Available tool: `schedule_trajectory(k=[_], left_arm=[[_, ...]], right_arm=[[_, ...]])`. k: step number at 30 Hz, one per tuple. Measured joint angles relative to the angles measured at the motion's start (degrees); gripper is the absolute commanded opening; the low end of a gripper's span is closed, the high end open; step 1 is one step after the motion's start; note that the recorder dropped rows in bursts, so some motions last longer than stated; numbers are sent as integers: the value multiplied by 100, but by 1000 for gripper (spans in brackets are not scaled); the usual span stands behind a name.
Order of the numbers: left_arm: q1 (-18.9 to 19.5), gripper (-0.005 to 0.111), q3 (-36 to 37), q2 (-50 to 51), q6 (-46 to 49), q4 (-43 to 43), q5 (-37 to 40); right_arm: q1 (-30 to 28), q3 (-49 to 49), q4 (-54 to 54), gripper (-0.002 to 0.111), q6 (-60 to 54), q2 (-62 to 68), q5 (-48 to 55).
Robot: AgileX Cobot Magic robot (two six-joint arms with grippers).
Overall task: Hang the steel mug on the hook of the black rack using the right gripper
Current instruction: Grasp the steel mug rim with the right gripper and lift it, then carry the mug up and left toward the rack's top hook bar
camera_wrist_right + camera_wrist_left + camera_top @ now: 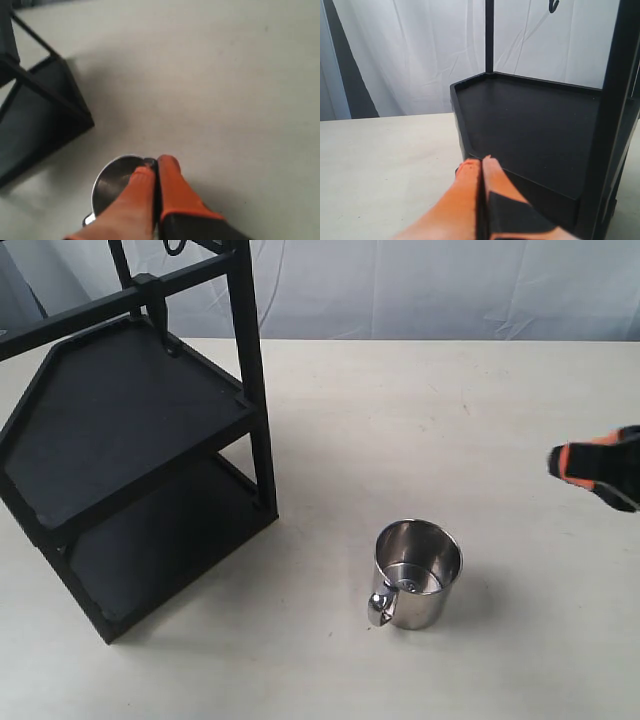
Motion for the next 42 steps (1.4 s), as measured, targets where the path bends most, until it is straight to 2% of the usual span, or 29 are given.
schedule_trajectory(k=[3,5,11,13,22,23,25,26,27,34,42], left_arm=[[0,1,0,0,0,0,0],[0,1,0,0,0,0,0],[0,1,0,0,0,0,0],[0,1,0,0,0,0,0],[0,1,0,0,0,0,0],[0,1,0,0,0,0,0],[0,1,0,0,0,0,0],[0,1,0,0,0,0,0],[0,1,0,0,0,0,0],[0,1,0,0,0,0,0],[0,1,0,0,0,0,0]], right_arm=[[0,-930,-360,0,111,1225,732],[96,-1449,-656,6,333,1845,1038],[658,-2373,-1904,48,1379,3224,1594],[827,-2428,-2167,53,1618,3543,1668],[1418,-2455,-2416,48,1834,4737,1777],[1447,-2455,-2432,42,1842,4811,1751],[1522,-2465,-2442,21,1849,4975,1676],[1546,-2465,-2453,4,1854,5031,1645],[1561,-2465,-2454,1,1854,5091,1644],[1588,-2465,-2226,-1,1460,4940,2137],[1588,-2569,-34,-1,29,4087,3380]])
